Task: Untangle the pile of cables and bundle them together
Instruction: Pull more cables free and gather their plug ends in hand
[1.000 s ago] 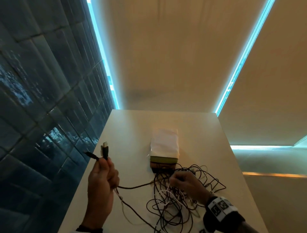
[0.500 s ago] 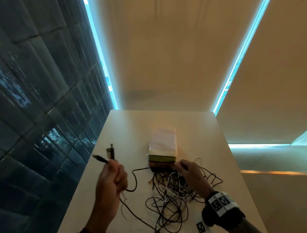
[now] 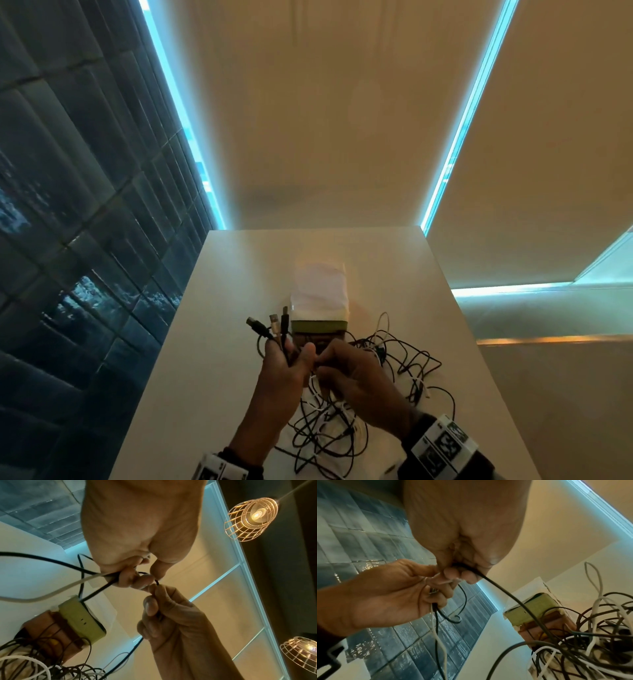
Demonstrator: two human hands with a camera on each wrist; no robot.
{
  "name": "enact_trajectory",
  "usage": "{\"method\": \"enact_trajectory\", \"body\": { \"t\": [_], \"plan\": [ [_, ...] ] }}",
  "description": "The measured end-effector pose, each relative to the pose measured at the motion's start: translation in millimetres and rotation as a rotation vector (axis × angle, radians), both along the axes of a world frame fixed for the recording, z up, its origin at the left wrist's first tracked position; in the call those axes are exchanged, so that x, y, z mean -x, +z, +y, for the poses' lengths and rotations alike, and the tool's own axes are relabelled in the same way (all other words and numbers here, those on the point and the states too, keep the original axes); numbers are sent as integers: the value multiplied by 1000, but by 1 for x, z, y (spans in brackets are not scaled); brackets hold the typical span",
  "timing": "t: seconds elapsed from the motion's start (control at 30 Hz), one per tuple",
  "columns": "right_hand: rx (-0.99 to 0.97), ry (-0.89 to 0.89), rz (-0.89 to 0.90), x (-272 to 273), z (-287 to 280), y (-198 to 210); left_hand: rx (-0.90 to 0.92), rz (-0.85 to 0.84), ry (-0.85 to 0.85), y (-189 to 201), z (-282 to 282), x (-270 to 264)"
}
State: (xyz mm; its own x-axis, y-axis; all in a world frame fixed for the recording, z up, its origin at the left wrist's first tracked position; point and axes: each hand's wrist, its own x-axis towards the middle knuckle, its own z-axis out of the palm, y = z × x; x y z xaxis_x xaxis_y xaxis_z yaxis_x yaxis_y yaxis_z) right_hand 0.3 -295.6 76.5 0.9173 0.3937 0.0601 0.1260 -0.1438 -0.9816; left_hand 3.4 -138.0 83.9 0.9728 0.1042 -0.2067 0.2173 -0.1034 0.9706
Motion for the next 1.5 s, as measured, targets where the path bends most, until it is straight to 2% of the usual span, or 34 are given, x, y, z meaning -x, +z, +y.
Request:
{"method": "enact_trajectory", "body": {
  "t": [0.1,0.13,0.2,0.27,0.43,0.63,0.7,0.83,0.93,1.03,1.1,1.2,1.33,1.5],
  "plan": [
    [50,-21,-43,3,1,-4,28,-51,47,5,-3,0],
    [139,-40,-89,3,-1,-9,51,-72,78,8,-3,0],
    [456,-78,-232,1,-8,-26,96,-105,131,14,1,-2],
    [595,-77,-273,-1,-19,-47,135,-135,172,18,6,-3],
    [451,-96,-95,-7,-39,-93,284,-174,196,27,18,-1],
    [505,-108,-64,-17,-53,-119,580,-214,203,49,33,9],
    [479,-127,2,-22,-63,-123,682,-236,218,57,43,11],
    [443,-132,101,-29,-75,-124,759,-302,277,61,54,14],
    [356,-139,210,-38,-74,-120,728,-315,321,56,55,16],
    [228,-195,262,-45,-69,-110,561,-298,327,51,50,16],
    [199,-216,221,-48,-63,-103,452,-278,306,46,42,14],
    [145,-248,194,-47,-50,-87,383,-228,260,39,26,11],
    [38,-170,162,-39,-36,-60,326,-171,141,29,8,5],
    [150,-112,-80,-32,-26,-49,163,-154,73,5,-10,-8]
  ]
}}
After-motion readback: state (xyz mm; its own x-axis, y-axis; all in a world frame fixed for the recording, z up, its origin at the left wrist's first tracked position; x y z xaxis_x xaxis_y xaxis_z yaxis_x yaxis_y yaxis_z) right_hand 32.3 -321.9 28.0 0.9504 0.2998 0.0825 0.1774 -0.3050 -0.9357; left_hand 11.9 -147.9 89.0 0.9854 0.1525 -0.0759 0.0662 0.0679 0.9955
